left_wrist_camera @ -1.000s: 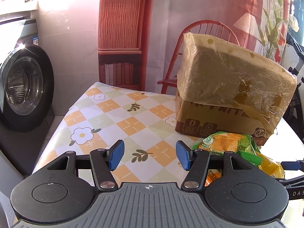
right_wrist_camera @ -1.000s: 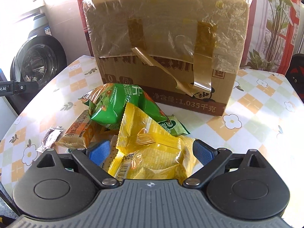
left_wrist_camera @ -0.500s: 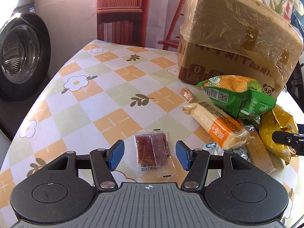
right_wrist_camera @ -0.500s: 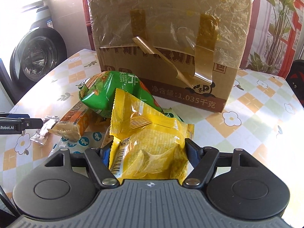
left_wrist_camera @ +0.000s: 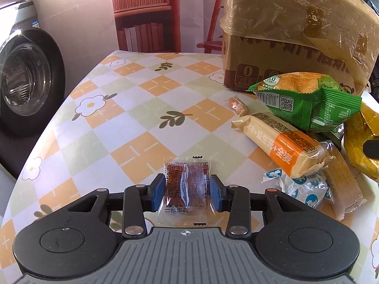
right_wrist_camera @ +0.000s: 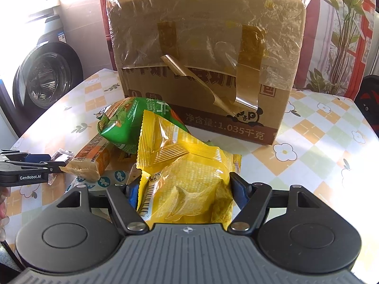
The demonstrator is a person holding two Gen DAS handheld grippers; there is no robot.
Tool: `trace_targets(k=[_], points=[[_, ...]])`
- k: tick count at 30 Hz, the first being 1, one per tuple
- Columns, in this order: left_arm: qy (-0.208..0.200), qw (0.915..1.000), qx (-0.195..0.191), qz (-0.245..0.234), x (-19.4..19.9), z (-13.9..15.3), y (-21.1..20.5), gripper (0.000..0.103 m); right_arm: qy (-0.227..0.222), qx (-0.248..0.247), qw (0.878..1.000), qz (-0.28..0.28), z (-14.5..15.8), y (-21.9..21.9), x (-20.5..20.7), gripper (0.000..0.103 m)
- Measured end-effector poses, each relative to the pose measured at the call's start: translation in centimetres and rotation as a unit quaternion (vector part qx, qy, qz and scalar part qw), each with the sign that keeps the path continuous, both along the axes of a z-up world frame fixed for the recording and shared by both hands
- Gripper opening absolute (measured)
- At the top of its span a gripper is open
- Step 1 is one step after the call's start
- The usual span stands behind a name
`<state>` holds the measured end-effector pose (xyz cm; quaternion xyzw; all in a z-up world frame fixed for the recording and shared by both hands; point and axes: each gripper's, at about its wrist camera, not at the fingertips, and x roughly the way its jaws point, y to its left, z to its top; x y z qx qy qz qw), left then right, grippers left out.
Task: Organize snacks
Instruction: 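Grasp the yellow chip bag with the right tool while the left tool grasps a red jerky packet, then carry the yellow bag with the right tool while the left tool carries the red packet over the box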
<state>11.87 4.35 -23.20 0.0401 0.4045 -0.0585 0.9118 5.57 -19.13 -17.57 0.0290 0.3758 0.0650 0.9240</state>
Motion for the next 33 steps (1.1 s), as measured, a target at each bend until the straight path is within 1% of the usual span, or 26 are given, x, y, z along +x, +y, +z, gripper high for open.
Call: trace_targets(k=[3, 5, 11, 16, 21, 27, 33], points=[[-0.01, 0.9999, -0.011, 0.0, -0.4, 0.4, 0.3, 0.04, -0.006, 0.001, 1.0, -0.002, 0.1, -0.2, -0.2, 0.072], [-0.024, 0.9996, -0.014, 0.005, -0.5, 1.1, 0.4, 0.04, -0.014, 0.0, 1.0, -0.004, 0.3, -0.3, -0.4, 0.072], [-0.081, 0.9959, -0.037, 0.015, -0.9, 5.2, 0.6, 0.04, -0.055, 0.0, 0.998, -0.015, 1.7, -1.0, -1.3, 0.072], [-0.132, 0.9888, -0.069, 0.012, -1.3, 9.1, 0.3, 0.04, -0.11, 0.004, 0.994, -0.019, 3.8, -1.7, -1.8, 0.072], [-0.182, 0.979, -0.091, 0.009, -1.5, 12.7, -0.5, 0.04, -0.172, -0.008, 0.985, -0.009, 6.2, -1.5, -2.5, 0.072], [-0.229, 0.9682, -0.101, 0.002, -1.6, 16.3, -1.4, 0.04, -0.233, -0.028, 0.972, 0.004, 8.7, -1.2, -2.4, 0.072], [-0.261, 0.9596, -0.104, -0.012, -0.5, 19.2, -2.2, 0.04, -0.274, -0.022, 0.961, 0.009, 11.5, -1.6, -1.5, 0.072]])
